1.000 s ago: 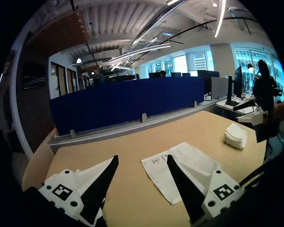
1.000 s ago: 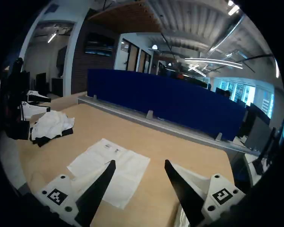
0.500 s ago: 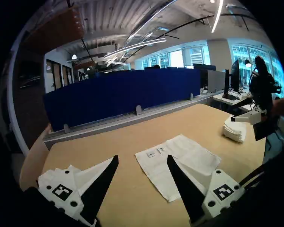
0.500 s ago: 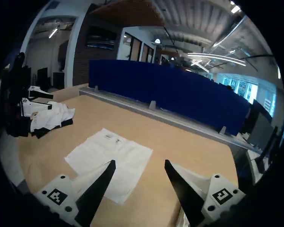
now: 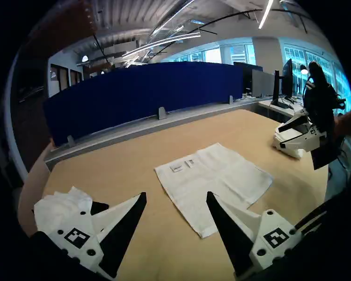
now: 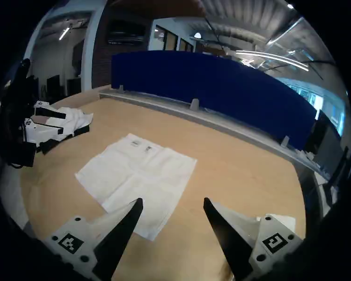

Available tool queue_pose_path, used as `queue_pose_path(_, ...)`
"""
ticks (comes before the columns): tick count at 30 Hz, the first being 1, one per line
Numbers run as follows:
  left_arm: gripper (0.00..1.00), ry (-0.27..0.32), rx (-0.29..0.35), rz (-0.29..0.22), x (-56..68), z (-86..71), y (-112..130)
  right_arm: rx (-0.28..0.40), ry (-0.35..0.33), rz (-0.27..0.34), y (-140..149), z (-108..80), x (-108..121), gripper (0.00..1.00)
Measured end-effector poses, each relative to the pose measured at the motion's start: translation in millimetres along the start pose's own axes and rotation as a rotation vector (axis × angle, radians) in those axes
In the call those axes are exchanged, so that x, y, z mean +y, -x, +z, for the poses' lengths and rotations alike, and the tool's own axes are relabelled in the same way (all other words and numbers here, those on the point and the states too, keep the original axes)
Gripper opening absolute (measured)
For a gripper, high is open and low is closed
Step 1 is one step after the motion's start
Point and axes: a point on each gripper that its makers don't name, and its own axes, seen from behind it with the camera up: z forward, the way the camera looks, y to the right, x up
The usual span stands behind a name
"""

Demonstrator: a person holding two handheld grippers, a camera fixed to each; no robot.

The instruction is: Fold towel

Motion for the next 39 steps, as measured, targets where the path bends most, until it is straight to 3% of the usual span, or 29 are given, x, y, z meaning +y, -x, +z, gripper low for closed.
queue_pose_path(18,0.95,0.082,-0.206,0.029,25.9,27.3,72,-0.168,-0.080,0.018,77,30.1,-25,1.00)
queue_pose_path(30,0.95,0.140,-0.330,0.040,48.0,27.8,109,-0.219,-0.097,0.010,103,30.2,-32,1.00)
queue_pose_path(39,0.95,0.152,-0.388,0.035,50.7,26.5,119,-0.243,-0.121,0.014,112,30.8,-40,0.96)
